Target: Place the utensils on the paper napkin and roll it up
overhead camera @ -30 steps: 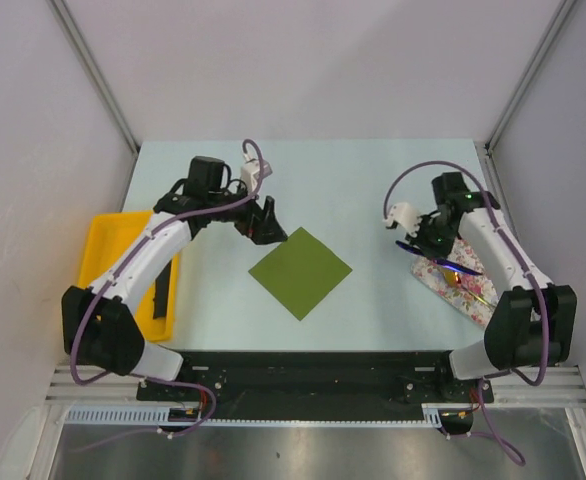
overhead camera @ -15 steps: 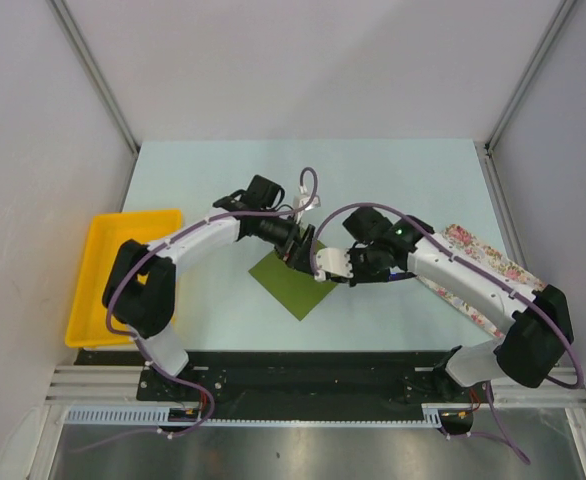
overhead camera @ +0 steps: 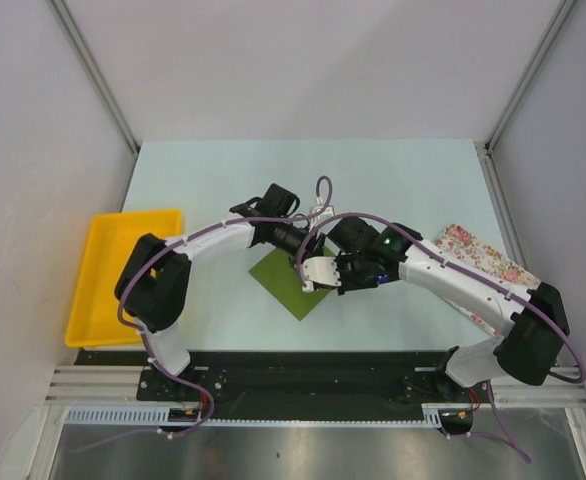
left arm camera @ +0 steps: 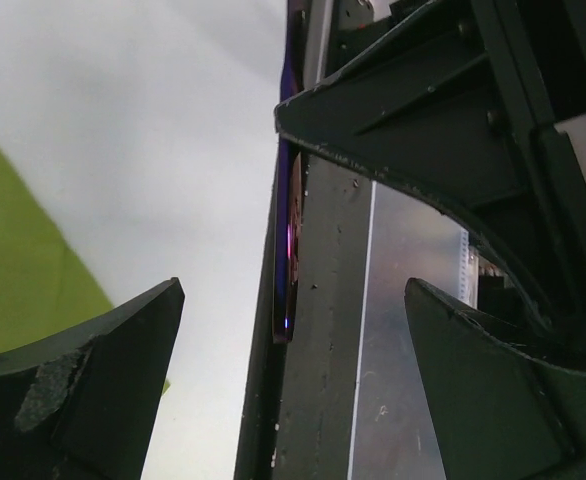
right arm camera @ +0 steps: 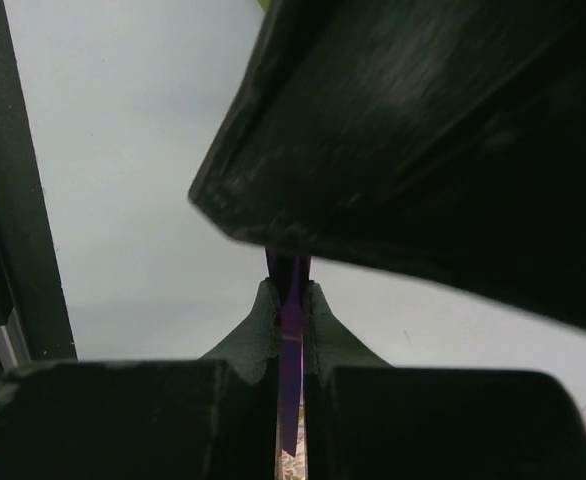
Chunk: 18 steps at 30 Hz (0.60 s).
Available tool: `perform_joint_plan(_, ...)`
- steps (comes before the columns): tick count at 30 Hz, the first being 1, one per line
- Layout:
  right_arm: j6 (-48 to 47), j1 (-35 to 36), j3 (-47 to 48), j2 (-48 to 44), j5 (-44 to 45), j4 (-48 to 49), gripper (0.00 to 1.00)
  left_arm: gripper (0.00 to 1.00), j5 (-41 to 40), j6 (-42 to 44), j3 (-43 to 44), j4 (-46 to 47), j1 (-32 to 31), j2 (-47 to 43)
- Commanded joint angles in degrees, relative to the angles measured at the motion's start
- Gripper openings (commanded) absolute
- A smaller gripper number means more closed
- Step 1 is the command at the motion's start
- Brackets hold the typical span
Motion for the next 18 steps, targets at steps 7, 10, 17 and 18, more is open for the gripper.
perform_joint_plan(7, 1.4, 3.8, 4.1, -0.6, 2.0, 1.4, 0.00, 0.91, 5.2, -2.1, -0.8, 2.8, -3.8, 2.3)
perform_joint_plan(10, 1.2, 4.9, 4.8, -0.4, 2.3, 1.5, 0.00, 0.78, 6.4, -2.4, -0.7, 2.1, -4.8, 3.1)
perform_joint_plan(17, 0.6, 7.5, 3.6, -2.1, 7.4, 4.5, 0.09, 0.00, 7.1, -4.7, -1.5, 4.2, -4.9, 2.0)
perform_joint_plan(18, 0.7, 7.3, 3.6, -2.5, 8.1, 5.7, 0.34, 0.00, 6.8, -5.5, -2.9, 5.5, -4.9, 1.2)
